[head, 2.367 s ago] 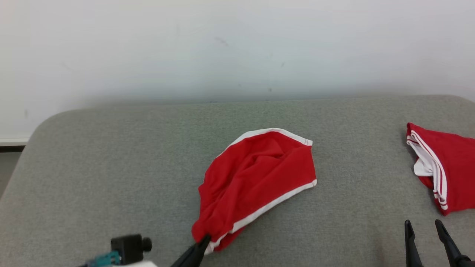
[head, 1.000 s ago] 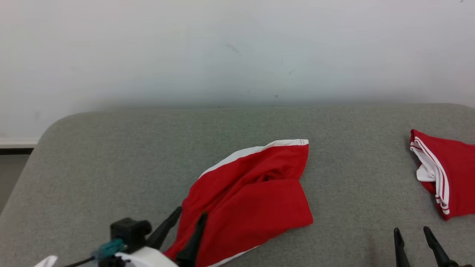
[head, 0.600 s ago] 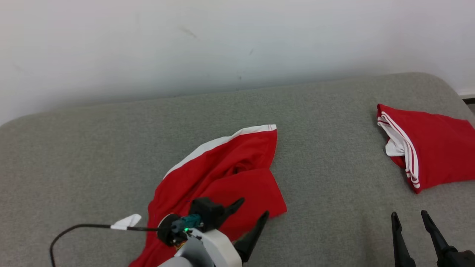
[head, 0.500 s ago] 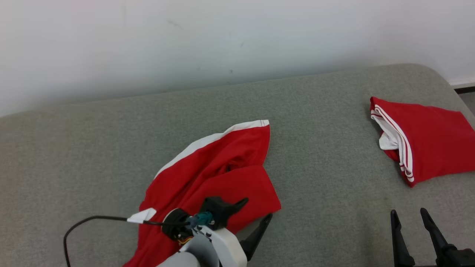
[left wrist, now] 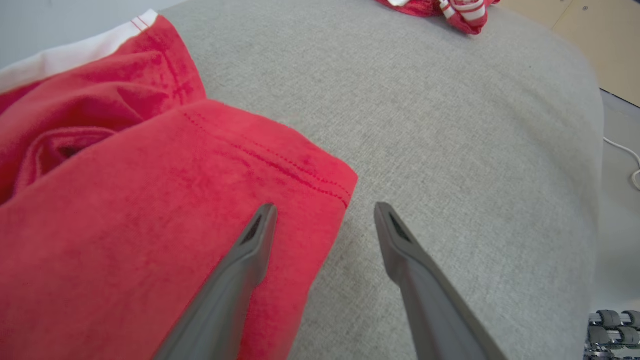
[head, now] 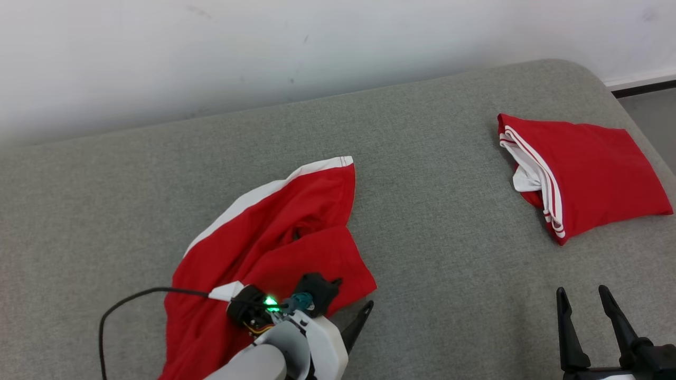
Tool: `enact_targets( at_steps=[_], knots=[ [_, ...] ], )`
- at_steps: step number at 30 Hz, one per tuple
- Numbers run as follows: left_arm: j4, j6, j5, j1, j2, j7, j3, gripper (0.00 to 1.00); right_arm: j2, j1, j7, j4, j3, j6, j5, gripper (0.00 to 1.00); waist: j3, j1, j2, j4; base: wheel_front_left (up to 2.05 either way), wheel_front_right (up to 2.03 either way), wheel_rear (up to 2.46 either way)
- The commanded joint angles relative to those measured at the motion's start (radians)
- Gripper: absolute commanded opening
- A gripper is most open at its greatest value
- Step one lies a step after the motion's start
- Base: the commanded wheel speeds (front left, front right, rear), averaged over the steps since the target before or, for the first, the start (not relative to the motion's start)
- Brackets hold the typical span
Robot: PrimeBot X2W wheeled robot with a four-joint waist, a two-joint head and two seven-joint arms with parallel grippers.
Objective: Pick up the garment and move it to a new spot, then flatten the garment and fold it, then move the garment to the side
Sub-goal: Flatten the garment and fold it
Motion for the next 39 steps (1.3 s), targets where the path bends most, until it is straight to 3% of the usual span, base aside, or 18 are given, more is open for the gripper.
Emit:
enact_targets(
  at_steps=[1,4,6,8,9,18,26,29,34,36,39],
  knots=[
    [0.014,-0.002,0.013,-0.011,-0.003,-0.006,-0.002,1.00,-0.003,-0.010,-0.003,-0.001,0.002,-0.002,0.007,1.00,0.002,-0.0001,-0.0001,-0.003,0.00,0.00,0.00],
    [0.047,-0.005,0.008,-0.019,-0.008,-0.010,-0.005,1.00,-0.003,-0.013,-0.003,-0.001,0.003,-0.002,0.010,1.00,0.006,-0.0001,-0.0001,-0.006,0.00,0.00,0.00],
    [0.068,-0.009,0.006,-0.026,-0.011,-0.014,-0.008,0.45,-0.003,-0.015,-0.003,-0.001,0.003,-0.002,0.009,1.00,0.007,-0.0001,-0.0001,-0.008,0.00,0.00,0.00],
    [0.084,-0.015,0.000,-0.032,-0.017,-0.024,-0.005,0.06,-0.003,-0.015,-0.003,-0.002,0.002,-0.002,0.007,1.00,0.008,-0.0001,-0.0001,-0.009,0.00,0.00,0.00],
    [0.092,-0.017,-0.004,-0.033,-0.021,-0.028,-0.005,0.00,-0.003,-0.014,-0.003,-0.002,0.001,-0.002,0.006,1.00,0.008,-0.0001,-0.0001,-0.009,0.00,0.00,0.00],
    [0.045,-0.083,-0.112,0.014,-0.055,-0.045,0.041,0.00,-0.003,0.007,-0.003,0.003,-0.009,-0.002,-0.008,1.00,-0.017,-0.0001,-0.0001,-0.005,0.00,0.00,0.00],
    [-0.173,-0.170,-0.252,0.105,-0.034,0.093,0.005,0.00,-0.003,0.020,-0.003,0.003,-0.018,-0.002,-0.017,1.00,-0.039,-0.0001,-0.0001,0.002,0.00,0.00,0.00],
    [-0.202,-0.160,-0.241,0.106,-0.019,0.112,-0.004,0.00,-0.003,0.015,-0.003,0.005,-0.010,-0.002,-0.020,1.00,-0.038,-0.0001,-0.0001,0.000,0.00,0.00,0.00],
    [-0.124,-0.135,-0.169,0.070,-0.034,0.076,-0.031,0.00,-0.003,-0.003,-0.003,0.007,0.002,-0.002,-0.019,1.00,-0.024,-0.0001,-0.0001,-0.010,0.00,0.00,0.00],
    [-0.071,-0.130,-0.148,0.062,-0.048,0.045,-0.038,0.25,-0.003,-0.007,-0.003,0.006,0.004,-0.002,-0.017,1.00,-0.019,-0.0001,-0.0001,-0.015,0.00,0.00,0.00],
    [0.011,-0.122,-0.104,0.032,-0.067,-0.013,-0.049,0.49,-0.003,-0.007,-0.003,0.007,0.006,-0.002,-0.014,1.00,-0.013,-0.0001,-0.0001,-0.024,0.00,0.00,0.00]
  ],
)
